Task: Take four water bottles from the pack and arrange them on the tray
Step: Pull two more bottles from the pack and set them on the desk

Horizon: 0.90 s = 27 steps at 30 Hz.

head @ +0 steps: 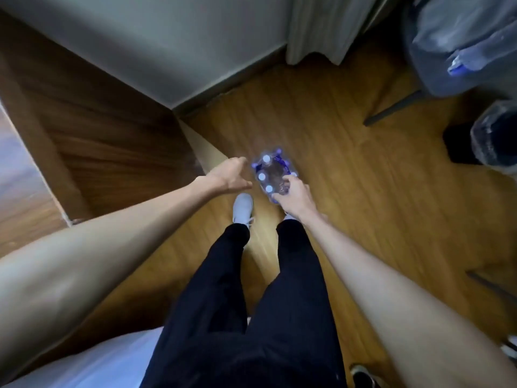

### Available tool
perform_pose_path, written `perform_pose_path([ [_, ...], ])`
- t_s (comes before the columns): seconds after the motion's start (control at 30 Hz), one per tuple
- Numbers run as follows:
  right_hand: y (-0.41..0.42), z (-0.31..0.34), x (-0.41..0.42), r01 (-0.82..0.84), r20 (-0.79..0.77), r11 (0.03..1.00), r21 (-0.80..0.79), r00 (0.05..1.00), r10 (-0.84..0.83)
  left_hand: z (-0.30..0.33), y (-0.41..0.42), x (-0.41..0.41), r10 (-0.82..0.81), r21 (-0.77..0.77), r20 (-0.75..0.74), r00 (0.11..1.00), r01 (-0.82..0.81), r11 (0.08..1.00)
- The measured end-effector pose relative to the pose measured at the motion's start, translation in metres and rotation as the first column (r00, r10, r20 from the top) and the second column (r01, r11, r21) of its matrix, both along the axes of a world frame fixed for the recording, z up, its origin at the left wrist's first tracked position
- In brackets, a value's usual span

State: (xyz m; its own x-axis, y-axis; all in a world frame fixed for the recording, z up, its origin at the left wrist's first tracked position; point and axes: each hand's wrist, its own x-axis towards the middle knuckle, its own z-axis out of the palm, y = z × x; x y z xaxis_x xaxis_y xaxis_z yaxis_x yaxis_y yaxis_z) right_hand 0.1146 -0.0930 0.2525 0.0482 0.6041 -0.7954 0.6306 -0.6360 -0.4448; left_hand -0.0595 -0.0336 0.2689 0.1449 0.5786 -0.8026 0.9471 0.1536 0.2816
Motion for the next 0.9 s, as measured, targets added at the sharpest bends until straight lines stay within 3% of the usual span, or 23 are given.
perform_pose_path([
  [0.2, 0.004, -0.126, 0.011, -0.109, 0.024, 0.989, -0.097, 0.993, 0.112, -0.124, -0.009, 0.017, 0.038, -0.173, -0.028, 0.999, -0.042, 0.984],
  [0.53, -0.012, -0.31, 0.006, -0.091, 0.005, 0.979, -0.182, 0.996, 0.094, -0.31, -0.029, 0.019, 0.098, -0.275, -0.101, 0.99, -0.123, 0.954],
  [0.77, -0.017, -0.397, -0.024, -0.078, 0.065, 0.98, -0.181, 0.994, 0.091, -0.398, -0.037, 0.029, 0.21, -0.1, -0.116, 0.971, -0.222, 0.97],
  [0.9, -0.02, -0.428, -0.04, -0.171, 0.161, 0.969, -0.179, 0.966, 0.2, -0.43, -0.032, 0.047, 0.2, 0.017, -0.125, 0.972, -0.199, 0.98],
])
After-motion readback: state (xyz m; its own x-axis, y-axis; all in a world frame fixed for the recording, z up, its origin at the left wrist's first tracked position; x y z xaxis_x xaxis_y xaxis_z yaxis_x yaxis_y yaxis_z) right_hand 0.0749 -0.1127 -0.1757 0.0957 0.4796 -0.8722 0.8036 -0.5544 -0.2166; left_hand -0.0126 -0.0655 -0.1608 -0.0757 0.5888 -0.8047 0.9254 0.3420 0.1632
